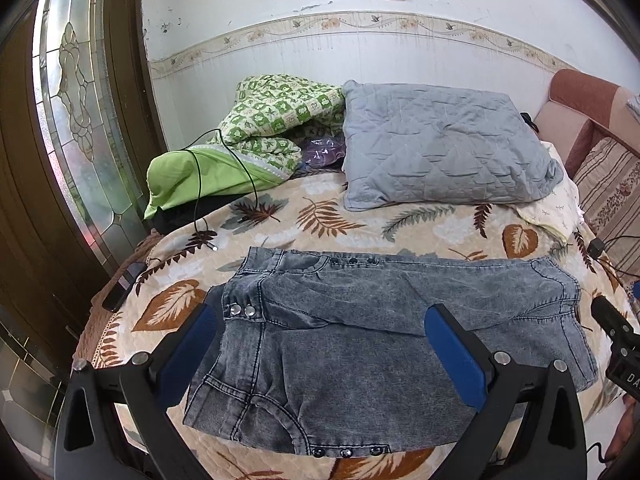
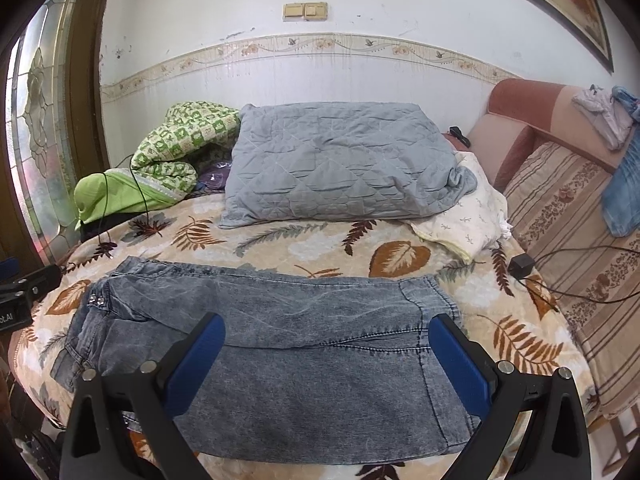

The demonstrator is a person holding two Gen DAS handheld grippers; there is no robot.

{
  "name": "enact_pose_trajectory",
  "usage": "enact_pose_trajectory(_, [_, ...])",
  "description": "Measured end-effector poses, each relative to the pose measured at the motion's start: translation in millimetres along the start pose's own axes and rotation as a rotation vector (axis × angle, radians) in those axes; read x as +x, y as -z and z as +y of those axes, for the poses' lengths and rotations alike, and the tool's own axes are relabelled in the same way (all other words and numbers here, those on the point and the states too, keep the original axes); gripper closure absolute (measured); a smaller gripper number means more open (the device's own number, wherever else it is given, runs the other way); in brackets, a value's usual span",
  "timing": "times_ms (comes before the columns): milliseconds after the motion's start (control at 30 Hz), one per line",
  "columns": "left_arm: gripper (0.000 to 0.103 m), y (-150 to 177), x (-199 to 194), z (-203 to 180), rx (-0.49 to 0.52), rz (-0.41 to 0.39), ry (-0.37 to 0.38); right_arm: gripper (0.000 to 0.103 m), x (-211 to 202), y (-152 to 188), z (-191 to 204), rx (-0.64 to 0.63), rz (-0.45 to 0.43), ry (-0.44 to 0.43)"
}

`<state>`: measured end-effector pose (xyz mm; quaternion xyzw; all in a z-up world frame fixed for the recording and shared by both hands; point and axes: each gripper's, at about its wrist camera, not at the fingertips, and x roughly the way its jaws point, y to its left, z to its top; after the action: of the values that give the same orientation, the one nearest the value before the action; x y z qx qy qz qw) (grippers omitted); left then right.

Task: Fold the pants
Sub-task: 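Move both grippers toward the waistband of the blue jeans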

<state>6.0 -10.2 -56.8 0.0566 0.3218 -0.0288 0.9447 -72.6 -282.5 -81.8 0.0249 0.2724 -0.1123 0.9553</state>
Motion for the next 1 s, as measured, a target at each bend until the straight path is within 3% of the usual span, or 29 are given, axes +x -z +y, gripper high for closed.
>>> enact_pose_trajectory(533, [0.000,0.6,19.1,10.7,-0.010,0.032,-0.021,0.000,5.3,-5.0,2.6,-0.018,0.016,0.041])
enact_pose_trajectory(1000, [0.000,-3.4,51.9,29.9,-0.022,0.056,-0.062,0.000,33.5,-13.2,9.0,-0.035,0.048,0.063])
